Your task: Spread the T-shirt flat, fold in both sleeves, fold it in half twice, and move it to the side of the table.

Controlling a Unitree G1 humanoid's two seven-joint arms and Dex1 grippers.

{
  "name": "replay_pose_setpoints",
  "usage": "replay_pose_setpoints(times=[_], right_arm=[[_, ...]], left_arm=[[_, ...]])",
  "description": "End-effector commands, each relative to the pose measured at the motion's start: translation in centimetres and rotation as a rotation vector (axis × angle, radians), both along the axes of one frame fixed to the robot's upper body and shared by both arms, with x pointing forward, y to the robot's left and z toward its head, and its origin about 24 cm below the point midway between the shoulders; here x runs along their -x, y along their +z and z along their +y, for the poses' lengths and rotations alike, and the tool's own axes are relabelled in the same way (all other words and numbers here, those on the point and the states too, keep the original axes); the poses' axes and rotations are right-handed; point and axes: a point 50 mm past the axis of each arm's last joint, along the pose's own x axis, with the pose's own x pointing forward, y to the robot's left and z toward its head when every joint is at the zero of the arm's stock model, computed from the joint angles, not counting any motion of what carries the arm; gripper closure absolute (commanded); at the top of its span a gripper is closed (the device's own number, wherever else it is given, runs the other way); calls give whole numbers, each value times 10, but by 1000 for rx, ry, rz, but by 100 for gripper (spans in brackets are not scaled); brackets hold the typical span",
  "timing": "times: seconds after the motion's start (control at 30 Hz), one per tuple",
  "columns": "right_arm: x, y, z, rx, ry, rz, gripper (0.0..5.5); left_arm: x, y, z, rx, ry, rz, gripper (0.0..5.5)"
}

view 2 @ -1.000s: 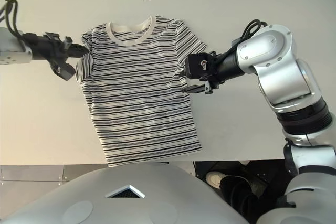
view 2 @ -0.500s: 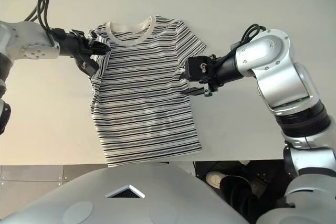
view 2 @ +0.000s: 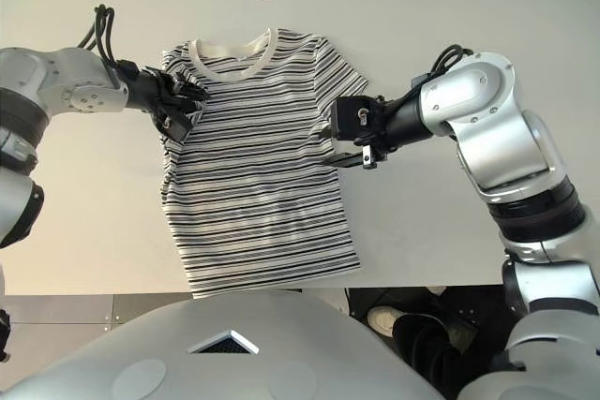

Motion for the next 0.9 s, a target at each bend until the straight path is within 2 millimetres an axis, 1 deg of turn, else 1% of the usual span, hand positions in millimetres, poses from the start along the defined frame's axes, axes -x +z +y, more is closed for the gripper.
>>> replay_pose_setpoints(times=[0.03,0.07,0.17,0.27,0.37,0.5,0.67,0.77,0.9], right_arm=[[-32,15,-3,-20,-94,-161,334],[-43,17,-6,-15,-126,-214,334],[-77,16,-19,83,-183,-440,334],[-96,8,-29,155,-191,-568,334],[-108,-1,-40,233,-174,-667,334],[-113,-13,-54,319,-137,-753,334],[-110,-33,-67,408,-86,-758,334],[-105,-44,-68,416,-58,-708,334],[-98,-55,-64,392,-9,-647,334]], left_arm=[[-8,12,0,65,46,-41,344],[-11,18,-1,100,59,-63,327],[-21,37,-2,192,99,-139,327],[-26,46,-1,265,140,-178,327],[-29,53,2,300,166,-210,327],[-33,64,7,335,194,-240,327],[-32,66,16,324,210,-250,327],[-31,67,18,317,208,-256,327],[-31,68,18,315,199,-260,327]])
